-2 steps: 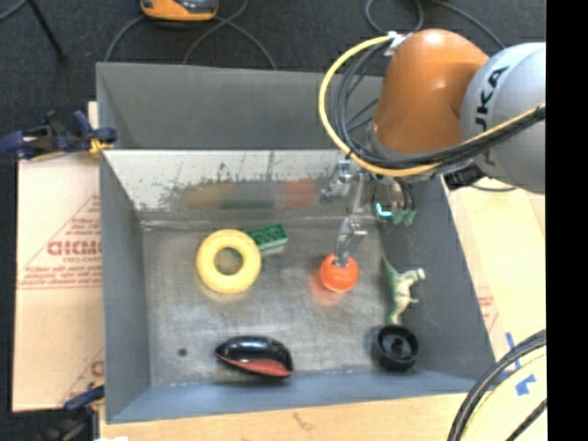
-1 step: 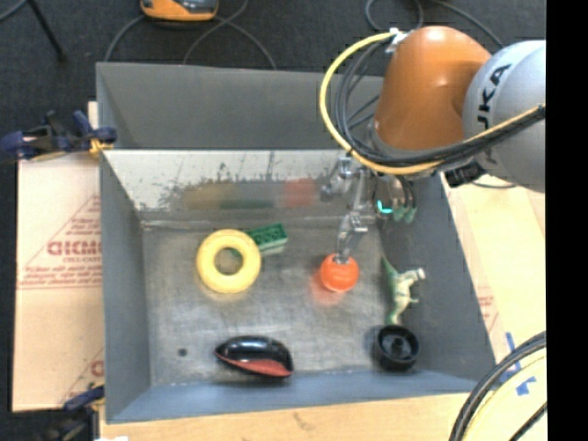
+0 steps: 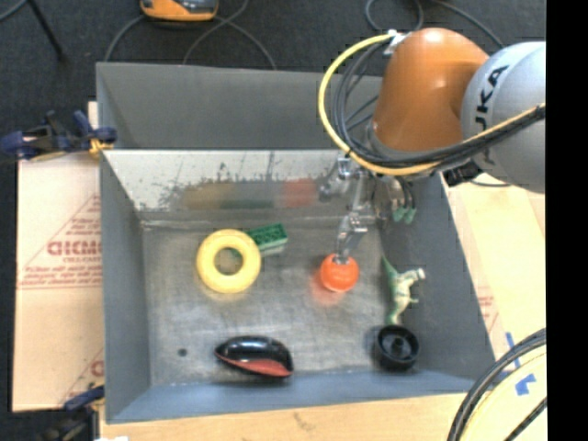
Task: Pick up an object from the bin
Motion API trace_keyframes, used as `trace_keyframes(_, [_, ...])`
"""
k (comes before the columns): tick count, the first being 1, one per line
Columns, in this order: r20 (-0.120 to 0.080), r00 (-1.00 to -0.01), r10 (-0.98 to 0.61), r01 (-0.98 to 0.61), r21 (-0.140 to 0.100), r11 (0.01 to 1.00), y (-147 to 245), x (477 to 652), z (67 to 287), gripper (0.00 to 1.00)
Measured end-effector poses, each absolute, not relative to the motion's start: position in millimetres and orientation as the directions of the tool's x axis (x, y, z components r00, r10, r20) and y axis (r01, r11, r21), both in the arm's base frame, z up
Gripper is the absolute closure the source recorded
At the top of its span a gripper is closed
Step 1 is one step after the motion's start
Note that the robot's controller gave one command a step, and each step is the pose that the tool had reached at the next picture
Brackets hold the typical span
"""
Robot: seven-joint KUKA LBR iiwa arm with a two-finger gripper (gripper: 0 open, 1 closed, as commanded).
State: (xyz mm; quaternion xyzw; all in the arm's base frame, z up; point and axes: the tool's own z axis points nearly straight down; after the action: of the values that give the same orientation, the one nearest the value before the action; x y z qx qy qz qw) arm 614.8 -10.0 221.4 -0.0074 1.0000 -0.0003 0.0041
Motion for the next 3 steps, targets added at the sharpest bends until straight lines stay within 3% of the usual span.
trace_keyframes(1, [-0.011, -0.998, -0.055, -0.055, -0.001, 0.998, -12, 627.4, 163, 0.0])
trace_keyframes(2, [0.0, -0.999, 0.041, 0.041, 0.001, 0.999, -6, 618.2, 124, 0.0])
trace_keyframes(3, [0.002, -0.981, -0.195, -0.195, -0.001, 0.981, 20, 603.5, 129, 0.0])
